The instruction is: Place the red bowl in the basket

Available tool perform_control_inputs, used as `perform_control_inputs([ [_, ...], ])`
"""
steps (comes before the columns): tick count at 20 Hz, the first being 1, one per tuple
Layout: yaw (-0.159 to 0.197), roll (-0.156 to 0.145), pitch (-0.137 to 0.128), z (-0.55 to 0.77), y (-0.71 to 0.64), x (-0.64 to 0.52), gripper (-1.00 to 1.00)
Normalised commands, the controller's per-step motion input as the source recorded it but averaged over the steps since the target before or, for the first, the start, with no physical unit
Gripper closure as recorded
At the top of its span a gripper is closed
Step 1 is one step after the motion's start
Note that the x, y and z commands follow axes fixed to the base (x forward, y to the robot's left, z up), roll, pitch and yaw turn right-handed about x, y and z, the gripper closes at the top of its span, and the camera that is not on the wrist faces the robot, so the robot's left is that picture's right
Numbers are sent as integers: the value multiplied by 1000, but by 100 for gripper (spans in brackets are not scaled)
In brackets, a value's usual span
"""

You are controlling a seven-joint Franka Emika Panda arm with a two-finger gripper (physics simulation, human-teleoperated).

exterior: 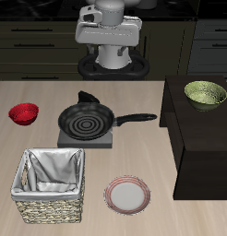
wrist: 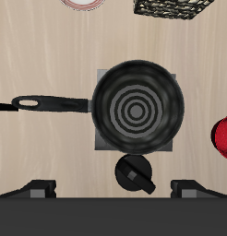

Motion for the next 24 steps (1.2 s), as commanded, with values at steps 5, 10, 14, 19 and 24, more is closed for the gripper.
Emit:
perform_control_inputs([
  [5, -2, -48, 13, -18, -416, 162, -100],
  [10, -23, -51, 15, 10, -565, 207, -100],
  [14, -18, -30, -13, 40, -404, 134, -100],
  [19, -11, 5, 13, -53, -408, 141, -100],
  [24, -16, 15, -4, 40, -381, 69, -100],
])
